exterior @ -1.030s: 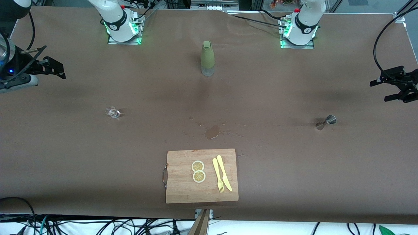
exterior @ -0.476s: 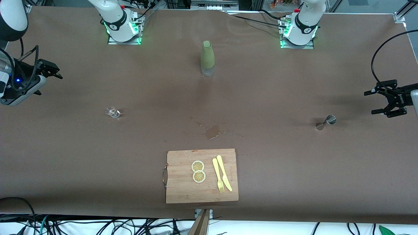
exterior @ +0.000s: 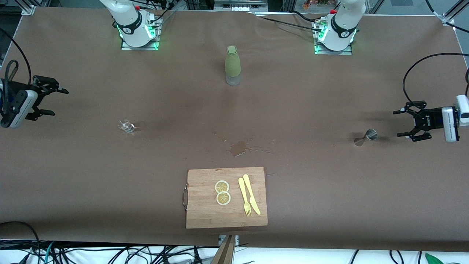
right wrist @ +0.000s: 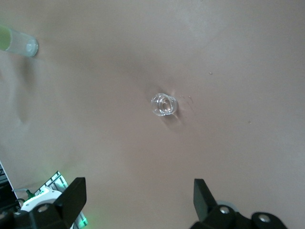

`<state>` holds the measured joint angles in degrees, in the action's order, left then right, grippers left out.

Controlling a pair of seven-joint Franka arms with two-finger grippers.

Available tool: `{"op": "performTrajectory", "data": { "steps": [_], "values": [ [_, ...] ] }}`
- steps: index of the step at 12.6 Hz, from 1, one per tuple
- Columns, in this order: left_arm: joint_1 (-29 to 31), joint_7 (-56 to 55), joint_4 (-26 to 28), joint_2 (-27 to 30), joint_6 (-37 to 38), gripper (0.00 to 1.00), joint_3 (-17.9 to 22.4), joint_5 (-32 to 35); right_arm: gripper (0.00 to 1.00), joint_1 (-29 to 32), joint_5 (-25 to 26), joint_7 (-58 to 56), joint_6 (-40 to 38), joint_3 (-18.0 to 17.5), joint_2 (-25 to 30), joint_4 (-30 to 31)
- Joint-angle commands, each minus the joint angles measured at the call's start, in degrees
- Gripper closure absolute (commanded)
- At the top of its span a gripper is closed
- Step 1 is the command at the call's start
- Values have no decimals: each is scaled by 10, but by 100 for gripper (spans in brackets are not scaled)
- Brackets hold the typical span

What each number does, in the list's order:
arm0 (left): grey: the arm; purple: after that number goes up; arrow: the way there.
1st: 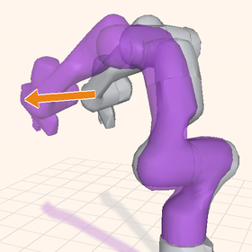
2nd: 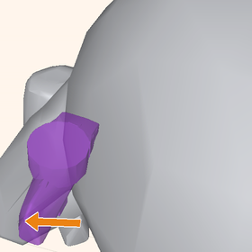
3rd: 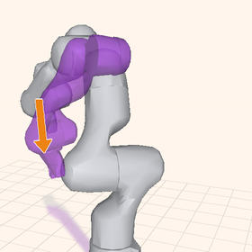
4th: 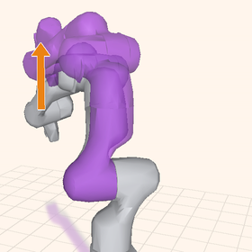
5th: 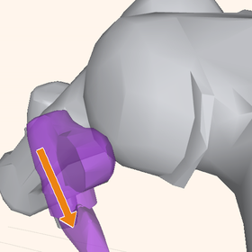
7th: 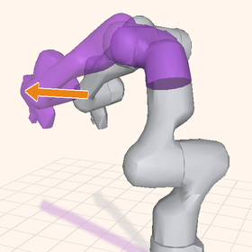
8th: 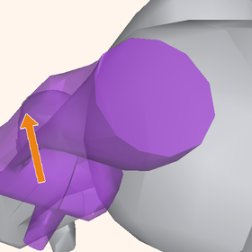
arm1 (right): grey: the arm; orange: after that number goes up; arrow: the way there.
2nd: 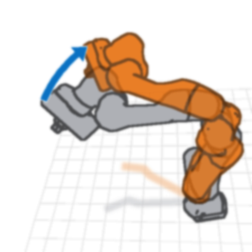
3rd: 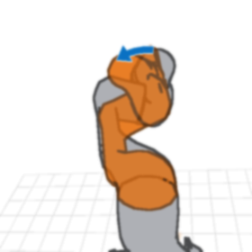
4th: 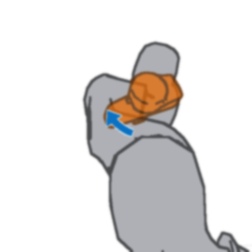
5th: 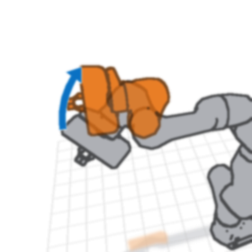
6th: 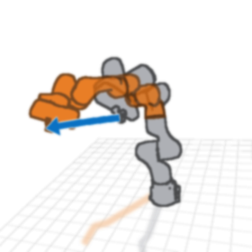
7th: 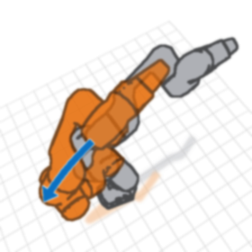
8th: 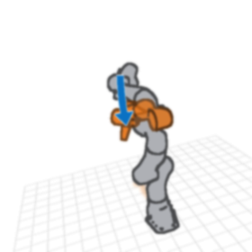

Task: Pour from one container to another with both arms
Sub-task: 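Lower the right gripper to the glass cup while the left gripper reaches the jigger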

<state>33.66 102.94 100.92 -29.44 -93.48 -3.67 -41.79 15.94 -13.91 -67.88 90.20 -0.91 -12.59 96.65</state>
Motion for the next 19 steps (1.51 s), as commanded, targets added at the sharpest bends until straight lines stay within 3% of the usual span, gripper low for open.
{"op": "performTrajectory", "data": {
  "steps": [1, 14, 19],
  "values": [
    [-6, 62, -3, -16, 0, 0, 3, -16, 0, 27, -51, -79, -8, -6, -31, -8],
    [-6, 203, -21, -102, -1, 0, 10, -72, 0, 95, -250, -406, 26, -6, -211, -8],
    [-27, 286, -29, -133, -1, 0, 26, -138, 0, 98, -306, -536, 28, -6, -277, -8]
  ]
}}
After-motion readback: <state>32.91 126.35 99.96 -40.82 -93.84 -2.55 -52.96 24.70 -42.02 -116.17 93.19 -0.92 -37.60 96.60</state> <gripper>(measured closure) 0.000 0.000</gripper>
